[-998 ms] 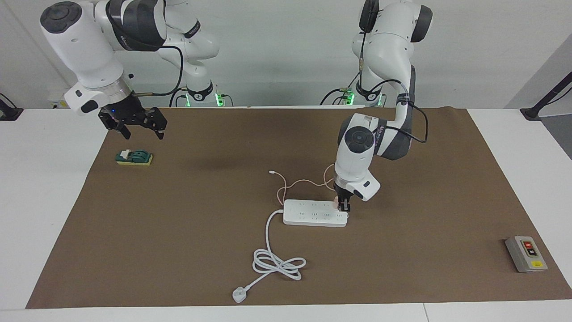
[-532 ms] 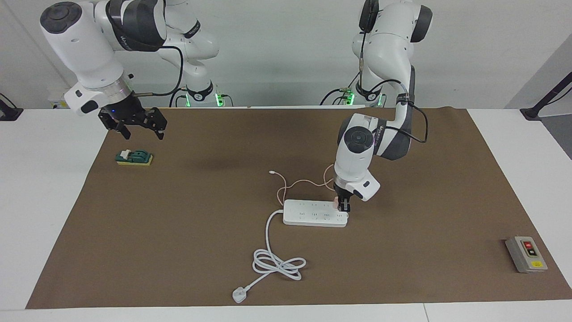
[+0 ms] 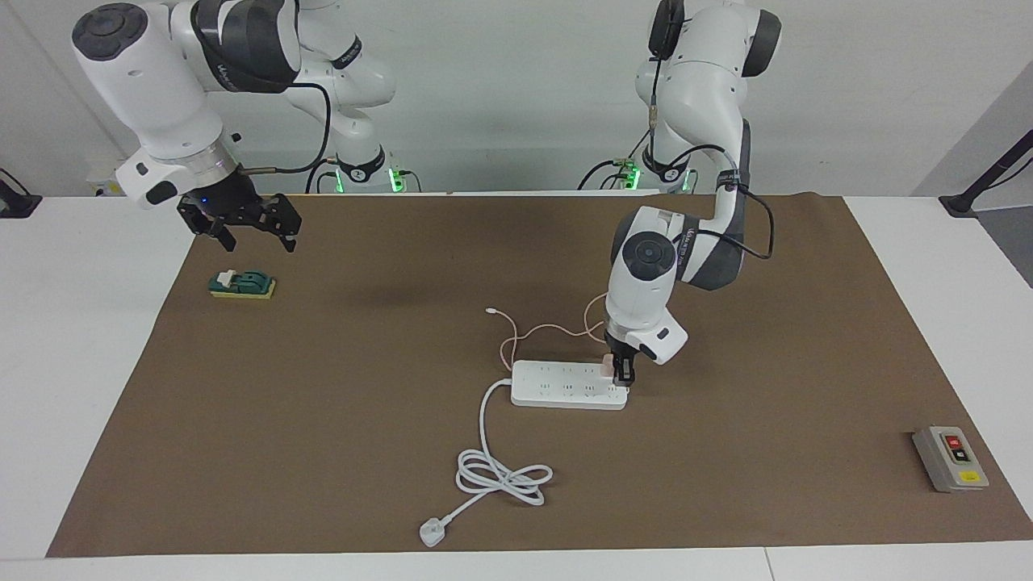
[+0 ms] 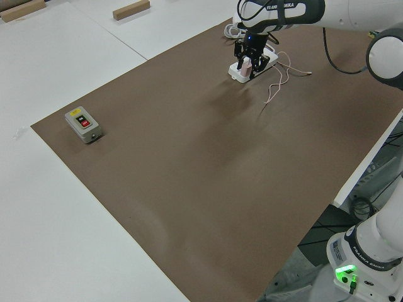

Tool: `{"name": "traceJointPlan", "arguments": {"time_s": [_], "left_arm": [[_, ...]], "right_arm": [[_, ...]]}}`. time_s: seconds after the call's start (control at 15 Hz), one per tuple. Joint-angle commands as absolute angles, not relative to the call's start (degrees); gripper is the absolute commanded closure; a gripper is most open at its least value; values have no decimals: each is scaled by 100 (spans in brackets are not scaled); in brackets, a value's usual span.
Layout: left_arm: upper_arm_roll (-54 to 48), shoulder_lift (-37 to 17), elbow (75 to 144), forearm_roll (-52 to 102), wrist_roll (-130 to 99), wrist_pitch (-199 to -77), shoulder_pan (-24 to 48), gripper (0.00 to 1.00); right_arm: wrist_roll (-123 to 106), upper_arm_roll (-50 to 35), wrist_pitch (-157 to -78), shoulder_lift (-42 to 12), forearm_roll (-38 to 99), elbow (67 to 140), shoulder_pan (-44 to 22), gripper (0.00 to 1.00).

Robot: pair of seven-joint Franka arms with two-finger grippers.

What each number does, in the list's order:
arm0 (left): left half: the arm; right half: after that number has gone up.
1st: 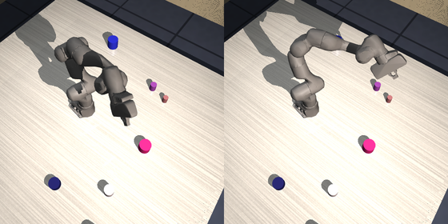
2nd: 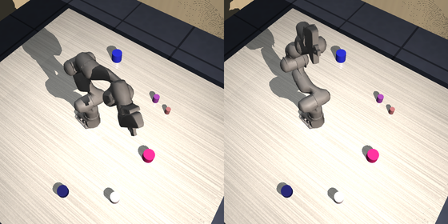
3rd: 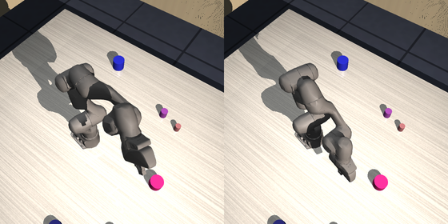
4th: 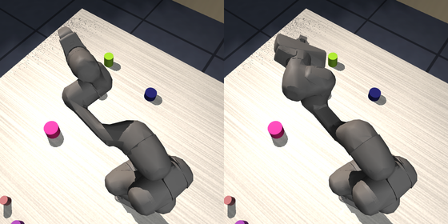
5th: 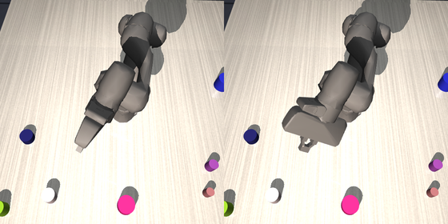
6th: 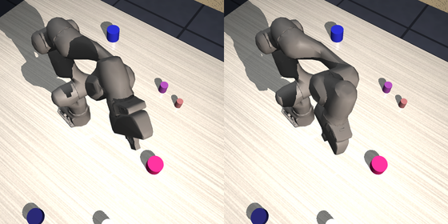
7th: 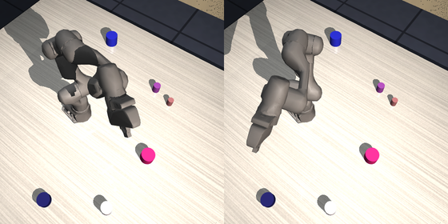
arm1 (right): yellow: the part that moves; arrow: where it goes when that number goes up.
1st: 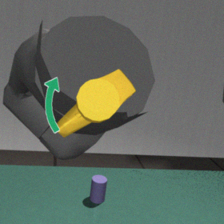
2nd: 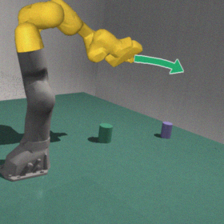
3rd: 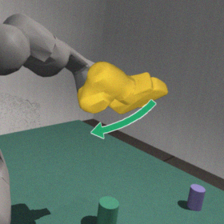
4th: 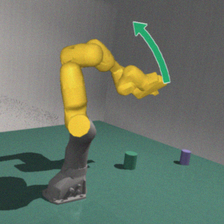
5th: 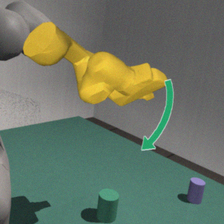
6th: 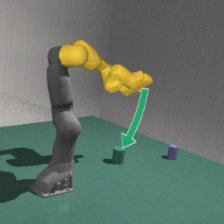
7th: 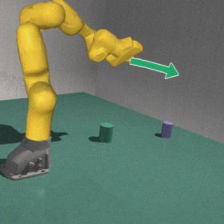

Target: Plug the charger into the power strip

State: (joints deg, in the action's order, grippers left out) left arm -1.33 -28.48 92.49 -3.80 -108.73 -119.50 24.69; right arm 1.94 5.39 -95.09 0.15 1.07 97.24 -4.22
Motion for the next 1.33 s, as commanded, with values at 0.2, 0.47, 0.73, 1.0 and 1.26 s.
{"name": "traceJointPlan", "arguments": {"time_s": [0.2,0.47,0.73,1.0,1.26], "left_arm": [[-141,-1918,9396,-387,-10732,-11540,2250,0],[-149,-1416,9317,-203,-10013,-11111,1926,0],[-149,-828,9299,9,-8714,-10627,1486,0],[-79,-361,9299,0,-7088,-10257,1240,0],[-79,-343,8878,-35,-5585,-9635,967,0]], "right_arm": [[79,501,-9457,70,62,9747,-360,0],[79,492,-9457,62,62,9747,-352,0],[79,501,-9448,62,62,9747,-352,0],[79,501,-9457,70,62,9747,-352,0],[79,492,-9457,70,62,9747,-360,0]]}}
